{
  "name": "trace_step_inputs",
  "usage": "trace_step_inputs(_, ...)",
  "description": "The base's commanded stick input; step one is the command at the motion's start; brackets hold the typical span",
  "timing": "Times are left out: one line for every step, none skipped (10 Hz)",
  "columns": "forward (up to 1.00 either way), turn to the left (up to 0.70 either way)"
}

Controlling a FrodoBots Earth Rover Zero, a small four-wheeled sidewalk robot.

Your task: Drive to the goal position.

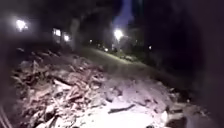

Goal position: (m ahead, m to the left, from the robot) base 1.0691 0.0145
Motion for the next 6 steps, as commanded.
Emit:
trace_step_inputs(0.7, -0.06)
trace_step_inputs(0.7, -0.13)
trace_step_inputs(0.7, -0.2)
trace_step_inputs(0.7, -0.27)
trace_step_inputs(0.7, -0.33)
trace_step_inputs(0.7, -0.28)
